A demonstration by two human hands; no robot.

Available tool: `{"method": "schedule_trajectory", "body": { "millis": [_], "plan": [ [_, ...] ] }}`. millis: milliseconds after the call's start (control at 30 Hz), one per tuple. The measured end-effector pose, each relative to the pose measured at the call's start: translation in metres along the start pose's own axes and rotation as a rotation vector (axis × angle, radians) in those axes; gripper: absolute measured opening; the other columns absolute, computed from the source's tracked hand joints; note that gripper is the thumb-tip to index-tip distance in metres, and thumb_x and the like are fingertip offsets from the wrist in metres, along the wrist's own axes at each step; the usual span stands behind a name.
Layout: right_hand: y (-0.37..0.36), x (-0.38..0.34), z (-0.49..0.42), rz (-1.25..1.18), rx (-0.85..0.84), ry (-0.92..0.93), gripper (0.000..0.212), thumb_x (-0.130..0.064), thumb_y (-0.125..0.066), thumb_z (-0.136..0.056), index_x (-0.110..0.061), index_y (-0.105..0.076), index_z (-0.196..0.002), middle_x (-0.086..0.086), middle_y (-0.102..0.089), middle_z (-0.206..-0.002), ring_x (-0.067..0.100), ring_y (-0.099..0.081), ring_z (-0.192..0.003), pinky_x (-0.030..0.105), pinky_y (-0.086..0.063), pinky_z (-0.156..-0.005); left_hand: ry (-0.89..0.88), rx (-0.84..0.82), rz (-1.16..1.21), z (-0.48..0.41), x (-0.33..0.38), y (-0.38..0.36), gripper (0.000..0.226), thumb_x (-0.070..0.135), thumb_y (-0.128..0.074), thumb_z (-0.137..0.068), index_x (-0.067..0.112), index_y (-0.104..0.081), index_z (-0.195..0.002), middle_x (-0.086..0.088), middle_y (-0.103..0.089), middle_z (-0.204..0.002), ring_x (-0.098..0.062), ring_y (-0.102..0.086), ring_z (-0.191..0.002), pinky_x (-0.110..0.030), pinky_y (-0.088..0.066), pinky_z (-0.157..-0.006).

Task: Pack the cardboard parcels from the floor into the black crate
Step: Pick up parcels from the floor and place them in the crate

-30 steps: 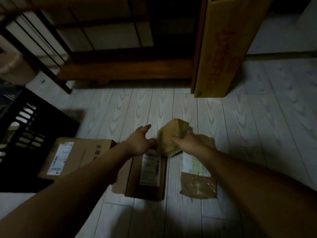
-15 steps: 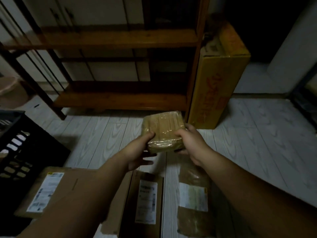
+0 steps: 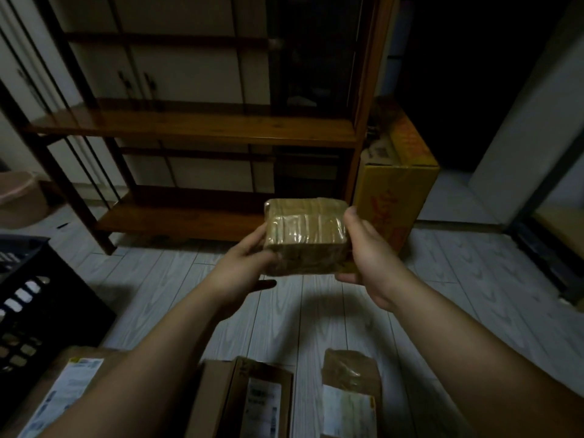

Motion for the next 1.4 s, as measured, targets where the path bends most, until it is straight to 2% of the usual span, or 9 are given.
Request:
{"method": "schedule_trajectory", "body": {
  "millis": [133,233,467,567,900,1000,1100,1233,1400],
  "plan": [
    [-0.006,0.003,0.006,0.013,0.041,0.006,0.052,-0.057,-0.038,-0.093,-0.023,-0.040,-0.132,0.001,-0.054,-0.125,0.018,-0.056,-0.110,0.040,-0.055,-0.083,-0.025,0.037,0.058,0.004,0.009,0.004,0.038,0.047,-0.047,-0.084,0.042,-0.049,-0.122,0.004,-0.052,-0.125,-0.021,-0.050,-0.116,-0.049,-0.042,-0.100],
    [-0.011,0.002,0.009,-0.044,0.066,0.032,0.040,-0.050,-0.042,-0.095,-0.023,-0.041,-0.123,0.001,-0.056,-0.111,0.017,-0.059,-0.101,0.038,-0.057,-0.079,-0.097,0.161,0.044,0.002,0.018,0.004,0.016,0.033,-0.048,-0.092,0.039,-0.052,-0.106,0.002,-0.054,-0.121,-0.019,-0.056,-0.107,-0.041,-0.047,-0.093],
    [-0.009,-0.029,0.047,-0.006,0.162,0.067,0.012,-0.046,-0.047,-0.093,-0.034,-0.047,-0.099,-0.007,-0.059,-0.095,0.004,-0.059,-0.085,0.023,-0.049,-0.072,-0.165,0.241,0.036,0.043,0.051,-0.006,0.033,0.021,-0.059,-0.084,0.044,-0.047,-0.104,0.005,-0.055,-0.121,-0.014,-0.059,-0.107,-0.024,-0.050,-0.079],
    [-0.004,-0.077,0.081,0.007,0.178,0.014,0.005,-0.037,-0.049,-0.094,-0.033,-0.048,-0.091,-0.010,-0.058,-0.086,-0.003,-0.057,-0.071,0.016,-0.044,-0.059,-0.106,0.256,0.046,0.074,0.098,-0.008,0.039,0.030,-0.062,-0.073,0.041,-0.049,-0.108,0.006,-0.058,-0.119,-0.011,-0.061,-0.104,-0.022,-0.052,-0.073],
    [-0.005,-0.365,0.235,0.047,0.109,-0.092,0.010,-0.035,-0.052,-0.092,-0.028,-0.051,-0.098,-0.006,-0.063,-0.092,0.011,-0.062,-0.083,0.037,-0.053,-0.077,0.000,0.232,0.087,0.210,0.387,0.019,0.043,0.026,-0.068,-0.067,0.036,-0.053,-0.106,0.006,-0.062,-0.113,-0.001,-0.064,-0.094,-0.014,-0.052,-0.066],
    [-0.016,-0.431,0.283,0.017,0.057,-0.107,0.008,-0.031,-0.055,-0.092,-0.025,-0.056,-0.097,-0.005,-0.066,-0.089,0.007,-0.065,-0.077,0.028,-0.053,-0.068,0.017,0.257,0.044,0.264,0.454,0.033,0.044,0.030,-0.073,-0.069,0.041,-0.053,-0.106,0.008,-0.060,-0.116,-0.002,-0.063,-0.099,-0.015,-0.052,-0.065],
    [-0.030,-0.475,0.320,-0.015,-0.005,-0.093,0.007,-0.031,-0.056,-0.092,-0.024,-0.056,-0.094,-0.005,-0.066,-0.086,0.002,-0.064,-0.070,0.019,-0.048,-0.058,0.023,0.314,-0.002,0.311,0.500,0.047,0.048,0.044,-0.081,-0.063,0.049,-0.054,-0.102,0.008,-0.061,-0.118,-0.008,-0.058,-0.112,-0.020,-0.053,-0.074],
    [-0.056,-0.515,0.350,0.026,-0.096,-0.023,0.018,-0.043,-0.051,-0.092,-0.026,-0.054,-0.096,-0.003,-0.063,-0.095,0.013,-0.062,-0.088,0.028,-0.048,-0.070,-0.019,0.408,-0.005,0.362,0.542,0.064,0.042,0.026,-0.072,-0.071,0.034,-0.053,-0.107,0.001,-0.061,-0.117,-0.011,-0.061,-0.105,-0.025,-0.052,-0.078],
    [-0.103,-0.558,0.378,0.041,-0.186,0.087,0.027,-0.049,-0.052,-0.090,-0.026,-0.055,-0.104,-0.005,-0.062,-0.099,0.012,-0.060,-0.093,0.031,-0.049,-0.076,-0.120,0.465,-0.012,0.414,0.585,0.107,0.060,0.041,-0.082,-0.057,0.036,-0.053,-0.109,0.004,-0.061,-0.118,-0.014,-0.060,-0.110,-0.031,-0.055,-0.082]
  ]
}}
Point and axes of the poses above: each hand's wrist, its own z-axis away from the middle knuckle, its own y-axis out of the back of the hand, x = y × z, the point moved 4 cm from there along -z, towards the middle knuckle
